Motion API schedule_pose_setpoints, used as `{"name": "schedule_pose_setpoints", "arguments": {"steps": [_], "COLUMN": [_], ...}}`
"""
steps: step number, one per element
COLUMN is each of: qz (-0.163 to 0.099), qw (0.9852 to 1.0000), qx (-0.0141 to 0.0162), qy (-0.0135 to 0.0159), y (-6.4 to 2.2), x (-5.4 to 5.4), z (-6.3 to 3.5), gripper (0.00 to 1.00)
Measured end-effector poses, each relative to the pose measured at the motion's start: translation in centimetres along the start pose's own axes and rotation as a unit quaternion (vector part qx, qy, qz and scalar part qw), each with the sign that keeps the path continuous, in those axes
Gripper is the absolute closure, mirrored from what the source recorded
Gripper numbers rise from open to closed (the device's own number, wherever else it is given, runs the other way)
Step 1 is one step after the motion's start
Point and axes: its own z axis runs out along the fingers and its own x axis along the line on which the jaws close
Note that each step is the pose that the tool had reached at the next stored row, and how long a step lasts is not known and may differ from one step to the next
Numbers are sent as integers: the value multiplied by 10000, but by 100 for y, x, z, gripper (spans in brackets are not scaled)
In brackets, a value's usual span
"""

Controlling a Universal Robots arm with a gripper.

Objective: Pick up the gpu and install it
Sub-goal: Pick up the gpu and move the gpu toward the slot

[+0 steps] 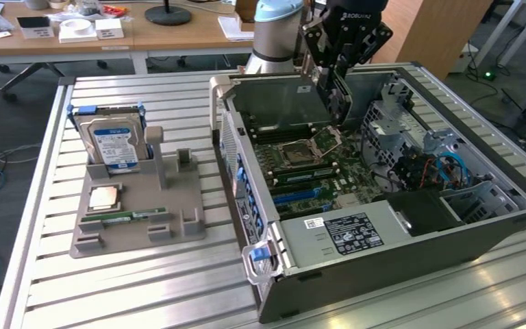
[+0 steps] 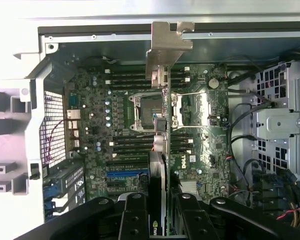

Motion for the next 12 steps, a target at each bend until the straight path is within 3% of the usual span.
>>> {"name": "schedule_pose_setpoints", "arguments": {"steps": [12], "qz": [0], "qw": [10000], "qx": [0], "qy": [0], "y": [6], "x": [-105], "z": [7], "gripper": [74]}}
